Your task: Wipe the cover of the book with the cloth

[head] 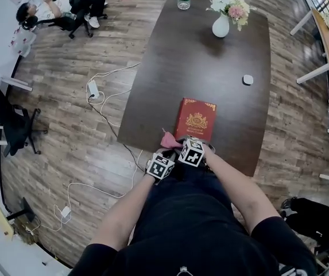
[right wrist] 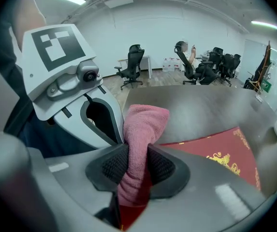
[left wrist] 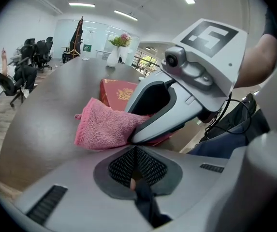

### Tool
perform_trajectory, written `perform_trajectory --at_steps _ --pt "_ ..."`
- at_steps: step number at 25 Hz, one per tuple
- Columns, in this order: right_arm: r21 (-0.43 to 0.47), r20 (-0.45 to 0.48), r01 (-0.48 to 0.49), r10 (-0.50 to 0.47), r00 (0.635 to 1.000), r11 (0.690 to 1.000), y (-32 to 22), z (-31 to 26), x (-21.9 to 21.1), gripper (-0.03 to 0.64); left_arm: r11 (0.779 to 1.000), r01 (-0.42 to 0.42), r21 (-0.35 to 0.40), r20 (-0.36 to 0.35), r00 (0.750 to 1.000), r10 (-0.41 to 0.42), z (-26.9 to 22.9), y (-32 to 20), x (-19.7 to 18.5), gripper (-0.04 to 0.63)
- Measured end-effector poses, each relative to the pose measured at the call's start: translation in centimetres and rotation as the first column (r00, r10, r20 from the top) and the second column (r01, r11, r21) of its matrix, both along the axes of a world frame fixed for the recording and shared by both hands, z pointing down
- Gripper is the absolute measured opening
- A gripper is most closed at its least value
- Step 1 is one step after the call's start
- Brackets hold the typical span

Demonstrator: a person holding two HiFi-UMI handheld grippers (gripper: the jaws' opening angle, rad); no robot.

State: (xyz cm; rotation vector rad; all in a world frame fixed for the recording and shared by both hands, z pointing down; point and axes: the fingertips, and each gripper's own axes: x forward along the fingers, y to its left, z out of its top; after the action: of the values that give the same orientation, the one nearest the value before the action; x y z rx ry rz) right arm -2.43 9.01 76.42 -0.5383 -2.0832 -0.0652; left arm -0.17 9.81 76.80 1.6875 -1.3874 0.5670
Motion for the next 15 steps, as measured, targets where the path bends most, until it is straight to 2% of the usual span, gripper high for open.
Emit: perform_trajectory --at_steps 8,15 --pt "-0.053 0.036 0.002 0.000 0.999 0.999 0.07 0.00 -0.16 0.112 0.998 0.030 -0.047 0.047 0.999 -0.028 -0.15 0.24 -0.27 -0.005" --pt "-0.026 0.038 -0.002 0.003 0.999 1.000 0.07 -0.05 -0.46 0.112 0.995 0.083 -0.049 0.067 0.995 -0.080 -0.22 0.37 -0.49 -0.005"
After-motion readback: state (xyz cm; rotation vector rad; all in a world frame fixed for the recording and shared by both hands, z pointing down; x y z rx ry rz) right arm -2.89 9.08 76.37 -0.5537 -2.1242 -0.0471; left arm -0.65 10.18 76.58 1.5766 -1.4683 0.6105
